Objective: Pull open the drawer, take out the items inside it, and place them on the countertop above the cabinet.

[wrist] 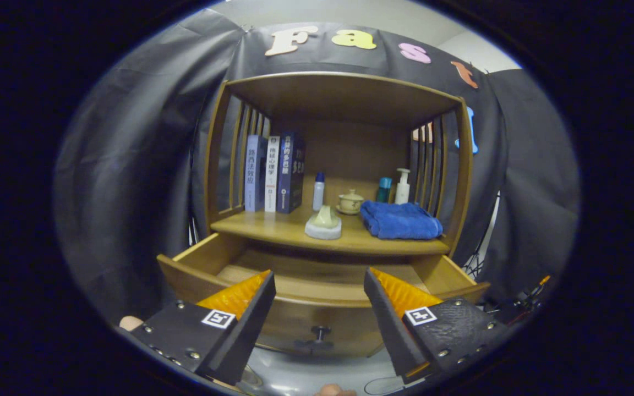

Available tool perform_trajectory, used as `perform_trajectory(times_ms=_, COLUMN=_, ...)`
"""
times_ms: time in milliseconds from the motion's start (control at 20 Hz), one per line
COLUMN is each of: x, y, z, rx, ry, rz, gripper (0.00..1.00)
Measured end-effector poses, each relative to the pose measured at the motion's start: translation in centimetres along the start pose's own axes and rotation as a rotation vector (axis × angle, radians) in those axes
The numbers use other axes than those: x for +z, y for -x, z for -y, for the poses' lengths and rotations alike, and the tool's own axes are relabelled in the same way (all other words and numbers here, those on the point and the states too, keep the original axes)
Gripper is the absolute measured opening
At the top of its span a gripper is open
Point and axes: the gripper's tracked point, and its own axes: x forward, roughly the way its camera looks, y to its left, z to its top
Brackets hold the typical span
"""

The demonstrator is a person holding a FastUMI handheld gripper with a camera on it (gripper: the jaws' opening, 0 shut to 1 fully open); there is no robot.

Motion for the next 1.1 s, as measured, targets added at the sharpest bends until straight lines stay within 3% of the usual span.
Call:
perform_trajectory(times_ms=550, x=-4.9, y=-2.5, z=0.2, rx=-0.037, ry=-0.062, rz=-0.121, gripper=0.97)
perform_trajectory(times_ms=1100, x=-4.3, y=-3.2, z=0.5, rx=-0.067, ry=-0.037, rz=-0.105, gripper=0.97)
